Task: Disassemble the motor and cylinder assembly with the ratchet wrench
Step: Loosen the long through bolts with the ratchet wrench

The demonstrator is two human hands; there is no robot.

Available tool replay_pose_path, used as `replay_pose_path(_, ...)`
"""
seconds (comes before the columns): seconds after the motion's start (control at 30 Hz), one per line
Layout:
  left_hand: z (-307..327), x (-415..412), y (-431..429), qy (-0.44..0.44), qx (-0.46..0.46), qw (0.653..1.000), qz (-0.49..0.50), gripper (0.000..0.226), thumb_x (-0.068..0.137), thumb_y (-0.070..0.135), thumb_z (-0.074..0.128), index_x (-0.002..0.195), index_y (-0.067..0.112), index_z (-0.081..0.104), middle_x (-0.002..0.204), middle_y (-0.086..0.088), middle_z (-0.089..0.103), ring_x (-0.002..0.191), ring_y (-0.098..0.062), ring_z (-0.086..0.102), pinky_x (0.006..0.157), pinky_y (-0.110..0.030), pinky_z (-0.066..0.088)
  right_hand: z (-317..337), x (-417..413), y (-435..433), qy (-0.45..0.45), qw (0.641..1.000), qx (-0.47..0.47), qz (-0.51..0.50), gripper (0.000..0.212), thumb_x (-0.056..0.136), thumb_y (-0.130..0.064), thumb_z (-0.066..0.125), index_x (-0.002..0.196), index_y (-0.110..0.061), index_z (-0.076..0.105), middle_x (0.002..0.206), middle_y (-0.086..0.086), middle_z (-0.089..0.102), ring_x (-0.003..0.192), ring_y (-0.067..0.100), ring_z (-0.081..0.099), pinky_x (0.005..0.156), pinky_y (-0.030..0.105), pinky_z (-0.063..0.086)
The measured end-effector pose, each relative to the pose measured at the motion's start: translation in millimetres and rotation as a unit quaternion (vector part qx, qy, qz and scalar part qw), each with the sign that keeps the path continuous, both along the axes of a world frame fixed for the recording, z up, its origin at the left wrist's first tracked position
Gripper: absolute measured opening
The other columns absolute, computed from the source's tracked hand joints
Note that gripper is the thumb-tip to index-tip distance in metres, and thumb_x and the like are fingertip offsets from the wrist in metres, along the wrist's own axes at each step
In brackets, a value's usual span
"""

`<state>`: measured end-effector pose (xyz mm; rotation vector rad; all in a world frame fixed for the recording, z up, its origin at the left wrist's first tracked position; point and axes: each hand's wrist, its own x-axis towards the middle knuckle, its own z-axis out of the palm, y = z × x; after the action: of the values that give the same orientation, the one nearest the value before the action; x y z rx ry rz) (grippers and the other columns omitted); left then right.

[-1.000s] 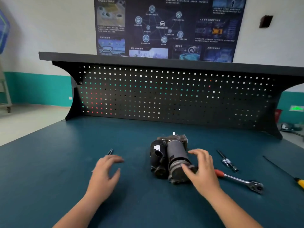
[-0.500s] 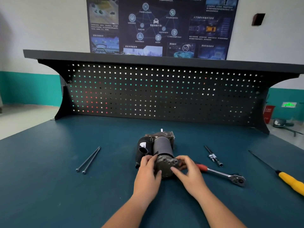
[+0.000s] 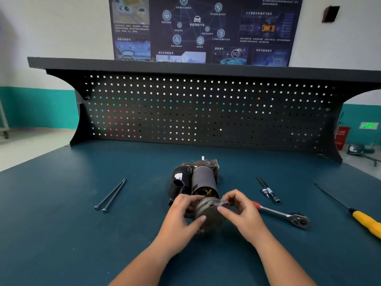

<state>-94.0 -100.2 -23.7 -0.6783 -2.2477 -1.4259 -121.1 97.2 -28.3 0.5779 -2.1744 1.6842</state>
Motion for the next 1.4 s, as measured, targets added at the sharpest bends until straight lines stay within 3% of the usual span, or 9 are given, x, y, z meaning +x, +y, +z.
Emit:
replay_pose_path(0.17, 8, 9, -47, 0.06, -0.133, 0.989, 0.003, 0.036, 0.072, -0.001, 0.073, 0.1, 0.02, 0.066, 0.097, 0.009, 0.051, 0.093, 0.005, 0.05, 0.083, -0.007, 0.038, 3, 10, -30, 0.086, 0.984, 0.147, 0.049, 0.026, 0.068, -0.009, 0.08, 0.072, -0.02, 0.057, 0.092, -0.003, 0.062, 0.088, 0.002, 0.058, 0.076, 0.012, 0.041)
replay_pose_path(0.4, 4, 40, -116, 0.093, -0.239, 0.967, -0.003, 0.043, 0.069, 0.002, 0.075, 0.102, 0.029, 0.066, 0.091, 0.015, 0.055, 0.087, 0.006, 0.052, 0.079, -0.008, 0.043, -2, 17, -88, 0.135, 0.918, 0.347, 0.137, 0.016, 0.08, -0.024, 0.07, 0.085, -0.018, 0.057, 0.103, -0.006, 0.054, 0.093, 0.013, 0.054, 0.083, 0.036, 0.047)
replay_pose_path(0.57, 6, 48, -167, 0.108, -0.277, 0.954, 0.03, 0.047, 0.068, 0.01, 0.078, 0.108, 0.03, 0.063, 0.088, 0.004, 0.065, 0.084, -0.002, 0.053, 0.075, -0.014, 0.045, 3, 15, -144, 0.149, 0.9, 0.378, 0.157, 0.016, 0.085, -0.018, 0.065, 0.096, -0.013, 0.055, 0.11, 0.001, 0.05, 0.096, 0.021, 0.053, 0.084, 0.035, 0.044)
replay_pose_path(0.63, 7, 48, -185, 0.111, -0.277, 0.953, 0.043, 0.026, 0.081, 0.026, 0.071, 0.106, 0.025, 0.068, 0.088, 0.006, 0.065, 0.083, -0.001, 0.053, 0.074, -0.014, 0.045, 6, 13, -164, 0.142, 0.898, 0.39, 0.145, 0.024, 0.085, -0.021, 0.065, 0.105, -0.014, 0.053, 0.111, 0.001, 0.05, 0.098, 0.023, 0.053, 0.082, 0.032, 0.041)
replay_pose_path(0.73, 3, 43, -202, 0.11, -0.281, 0.951, 0.068, 0.04, 0.089, 0.049, 0.053, 0.099, 0.017, 0.074, 0.09, 0.009, 0.066, 0.086, 0.002, 0.053, 0.076, -0.017, 0.046, 7, 9, -182, 0.127, 0.887, 0.424, 0.13, 0.04, 0.086, -0.028, 0.064, 0.121, -0.021, 0.046, 0.118, -0.001, 0.048, 0.104, 0.022, 0.052, 0.084, 0.033, 0.041)
replay_pose_path(0.97, -6, 18, -198, 0.18, -0.293, 0.93, 0.131, 0.017, 0.084, 0.03, 0.066, 0.088, 0.016, 0.076, 0.09, 0.007, 0.068, 0.093, -0.004, 0.049, 0.08, -0.021, 0.044, 9, 3, -182, 0.149, 0.877, 0.447, 0.098, 0.027, 0.088, -0.037, 0.061, 0.108, -0.019, 0.056, 0.112, -0.003, 0.049, 0.096, 0.021, 0.054, 0.076, 0.032, 0.039)
replay_pose_path(1.07, -10, 2, -194, 0.135, -0.259, 0.934, 0.205, 0.038, 0.063, 0.005, 0.084, 0.098, 0.017, 0.075, 0.099, 0.004, 0.067, 0.097, -0.009, 0.053, 0.085, -0.022, 0.041, 14, -7, -185, 0.163, 0.878, 0.446, 0.055, 0.023, 0.089, -0.036, 0.059, 0.105, -0.02, 0.055, 0.112, -0.005, 0.05, 0.097, 0.019, 0.053, 0.072, 0.03, 0.038)
replay_pose_path(1.2, -22, -15, -200, -0.066, -0.243, 0.911, 0.326, 0.062, 0.085, 0.037, 0.064, 0.141, 0.032, 0.04, 0.135, 0.002, 0.043, 0.125, -0.018, 0.042, 0.103, -0.027, 0.034, 22, -36, -201, 0.163, 0.887, 0.433, -0.009, 0.02, 0.089, -0.034, 0.06, 0.1, -0.019, 0.054, 0.109, -0.005, 0.05, 0.096, 0.019, 0.055, 0.07, 0.031, 0.04)
replay_pose_path(1.4, -36, -20, -201, -0.124, -0.306, 0.893, 0.306, 0.051, 0.093, 0.053, 0.043, 0.142, 0.045, 0.031, 0.155, 0.005, 0.021, 0.142, -0.013, 0.02, 0.114, -0.03, 0.02, 25, -99, -239, 0.133, 0.859, 0.488, -0.077, 0.021, 0.09, -0.03, 0.06, 0.105, -0.017, 0.055, 0.112, 0.0, 0.05, 0.095, 0.024, 0.057, 0.069, 0.032, 0.038)
